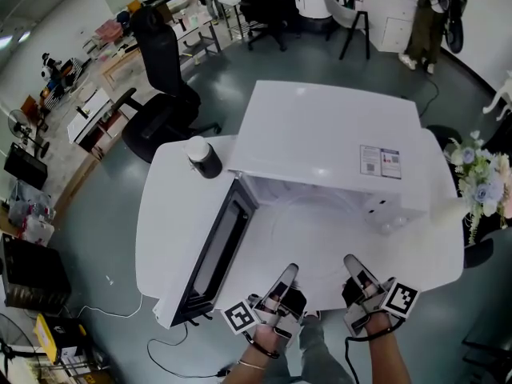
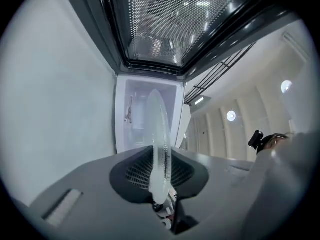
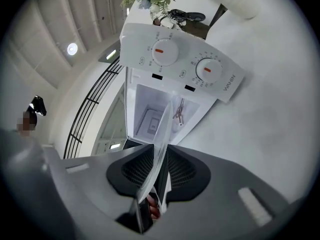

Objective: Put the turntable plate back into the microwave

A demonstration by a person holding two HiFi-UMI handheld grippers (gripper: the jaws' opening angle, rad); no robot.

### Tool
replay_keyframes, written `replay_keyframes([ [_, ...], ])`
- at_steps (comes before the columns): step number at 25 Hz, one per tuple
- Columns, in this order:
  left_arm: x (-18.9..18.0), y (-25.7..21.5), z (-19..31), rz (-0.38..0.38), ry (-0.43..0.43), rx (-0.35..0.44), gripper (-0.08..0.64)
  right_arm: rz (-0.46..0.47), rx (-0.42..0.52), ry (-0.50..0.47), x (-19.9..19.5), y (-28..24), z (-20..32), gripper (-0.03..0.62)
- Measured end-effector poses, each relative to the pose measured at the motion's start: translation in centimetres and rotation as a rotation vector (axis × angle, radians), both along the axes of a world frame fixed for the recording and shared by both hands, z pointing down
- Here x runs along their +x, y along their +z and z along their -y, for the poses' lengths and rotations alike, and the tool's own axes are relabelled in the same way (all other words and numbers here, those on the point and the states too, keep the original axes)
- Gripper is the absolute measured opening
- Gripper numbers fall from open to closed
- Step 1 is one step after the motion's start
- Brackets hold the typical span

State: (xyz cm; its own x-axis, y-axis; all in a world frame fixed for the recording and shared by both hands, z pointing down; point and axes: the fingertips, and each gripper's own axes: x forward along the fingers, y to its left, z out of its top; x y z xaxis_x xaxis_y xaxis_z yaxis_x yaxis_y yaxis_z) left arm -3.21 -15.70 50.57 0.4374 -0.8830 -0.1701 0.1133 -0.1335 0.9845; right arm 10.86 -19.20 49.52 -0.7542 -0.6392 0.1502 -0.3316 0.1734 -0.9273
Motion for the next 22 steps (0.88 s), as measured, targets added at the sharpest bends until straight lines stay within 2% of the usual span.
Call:
replay_keyframes([
  [15, -0.1, -0.1, 0.9, 0.021, -0.030, 0.030, 0.048, -0.143, 0.109, 0.022, 0.9, -1.6, -0.3, 0.086],
  [18, -0.2, 0.1, 1.1, 0.032, -0.030, 0.026, 0.048, -0.238, 0.122, 0.059, 1.9, -1.2, -0.8, 0.084],
  [22, -0.2, 0.2, 1.3, 0.044, -0.034, 0.026, 0.051, -0.417, 0.192, 0.124, 3.5, -1.2, -0.9, 0.083],
])
